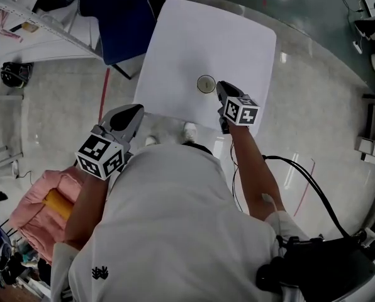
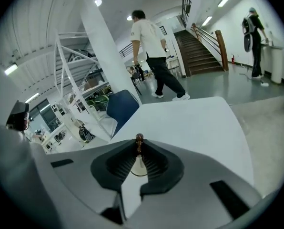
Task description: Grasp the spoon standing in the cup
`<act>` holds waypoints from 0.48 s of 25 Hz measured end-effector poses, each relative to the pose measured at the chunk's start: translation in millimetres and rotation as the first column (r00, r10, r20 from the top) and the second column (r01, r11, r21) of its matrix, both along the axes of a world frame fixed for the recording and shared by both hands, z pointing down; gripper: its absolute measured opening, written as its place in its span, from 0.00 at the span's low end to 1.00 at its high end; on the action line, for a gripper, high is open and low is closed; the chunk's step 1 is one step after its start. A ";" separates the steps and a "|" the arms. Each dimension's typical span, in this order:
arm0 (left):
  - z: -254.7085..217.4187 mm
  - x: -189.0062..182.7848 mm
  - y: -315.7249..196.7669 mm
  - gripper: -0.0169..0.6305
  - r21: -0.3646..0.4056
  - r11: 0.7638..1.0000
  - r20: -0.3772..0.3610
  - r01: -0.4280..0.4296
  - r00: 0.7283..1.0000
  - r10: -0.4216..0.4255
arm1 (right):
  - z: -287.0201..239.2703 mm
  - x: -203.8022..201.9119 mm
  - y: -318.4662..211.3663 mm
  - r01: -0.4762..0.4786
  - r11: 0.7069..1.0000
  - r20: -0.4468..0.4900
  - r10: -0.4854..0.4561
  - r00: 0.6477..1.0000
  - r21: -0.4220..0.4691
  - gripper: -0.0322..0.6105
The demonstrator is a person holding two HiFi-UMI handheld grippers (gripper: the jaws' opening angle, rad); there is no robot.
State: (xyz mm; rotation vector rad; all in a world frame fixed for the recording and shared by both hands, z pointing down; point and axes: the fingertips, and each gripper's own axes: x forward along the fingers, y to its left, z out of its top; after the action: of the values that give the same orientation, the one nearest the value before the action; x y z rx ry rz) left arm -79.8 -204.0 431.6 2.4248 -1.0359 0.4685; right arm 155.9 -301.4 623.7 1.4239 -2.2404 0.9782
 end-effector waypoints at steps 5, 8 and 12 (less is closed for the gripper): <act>-9.1 -14.5 10.0 0.05 0.028 0.999 -0.038 -0.037 0.999 0.038 | -45.9 -8.6 14.5 0.007 0.999 -0.036 -0.005 0.999 0.051 0.12; -15.1 -27.6 17.8 0.05 0.045 0.998 -0.062 -0.049 0.997 0.051 | -73.9 -19.6 26.4 0.008 0.997 -0.039 -0.005 0.999 0.080 0.12; -18.1 -50.6 32.4 0.05 0.057 0.997 -0.082 -0.059 0.995 0.064 | -104.7 -41.4 47.0 0.012 0.994 -0.051 -0.007 0.999 0.110 0.12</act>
State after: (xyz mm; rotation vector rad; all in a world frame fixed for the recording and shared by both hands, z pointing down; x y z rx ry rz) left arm -130.4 -171.6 413.6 2.5081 -0.9529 0.3600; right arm 114.5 -254.3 519.1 1.4650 -2.2940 0.8172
